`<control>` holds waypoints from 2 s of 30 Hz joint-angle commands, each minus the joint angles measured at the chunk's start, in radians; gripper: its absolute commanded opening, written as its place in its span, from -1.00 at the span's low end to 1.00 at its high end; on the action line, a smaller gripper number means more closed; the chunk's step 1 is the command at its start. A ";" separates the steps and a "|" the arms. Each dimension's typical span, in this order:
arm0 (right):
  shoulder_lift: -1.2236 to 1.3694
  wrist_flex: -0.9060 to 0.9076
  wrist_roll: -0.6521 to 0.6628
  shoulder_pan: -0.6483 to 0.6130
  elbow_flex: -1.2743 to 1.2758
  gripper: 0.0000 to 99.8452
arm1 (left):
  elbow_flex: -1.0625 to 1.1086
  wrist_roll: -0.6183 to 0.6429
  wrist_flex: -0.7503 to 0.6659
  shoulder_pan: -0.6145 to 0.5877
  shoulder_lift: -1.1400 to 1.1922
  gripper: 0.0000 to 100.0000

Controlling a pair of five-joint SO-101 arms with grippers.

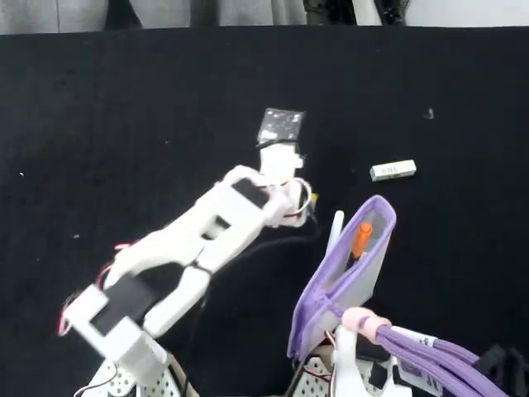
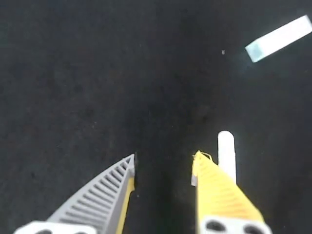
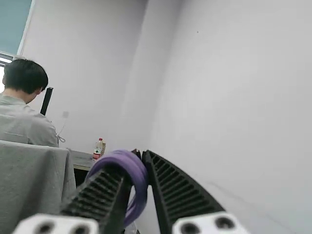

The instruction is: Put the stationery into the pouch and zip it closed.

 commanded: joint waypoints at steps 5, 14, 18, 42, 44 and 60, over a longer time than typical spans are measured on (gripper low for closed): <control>0.051 0.009 0.000 0.215 -0.004 -0.98 | -0.308 -0.002 0.037 0.056 0.250 -0.61; 0.059 0.031 -0.083 0.222 0.001 -0.98 | -0.325 0.006 0.078 0.130 0.238 -0.61; 0.054 0.026 -0.087 0.222 0.041 -0.98 | -0.361 0.117 0.078 0.160 0.244 -0.61; 0.051 0.031 -0.091 0.218 0.067 -0.98 | -0.702 0.212 0.256 0.182 0.545 -0.73; 0.051 0.031 -0.091 0.218 0.068 -0.98 | -0.702 0.212 0.258 0.182 0.545 -0.83; 0.051 0.034 -0.092 0.218 0.070 -0.98 | -0.789 0.204 0.379 0.173 0.482 -0.90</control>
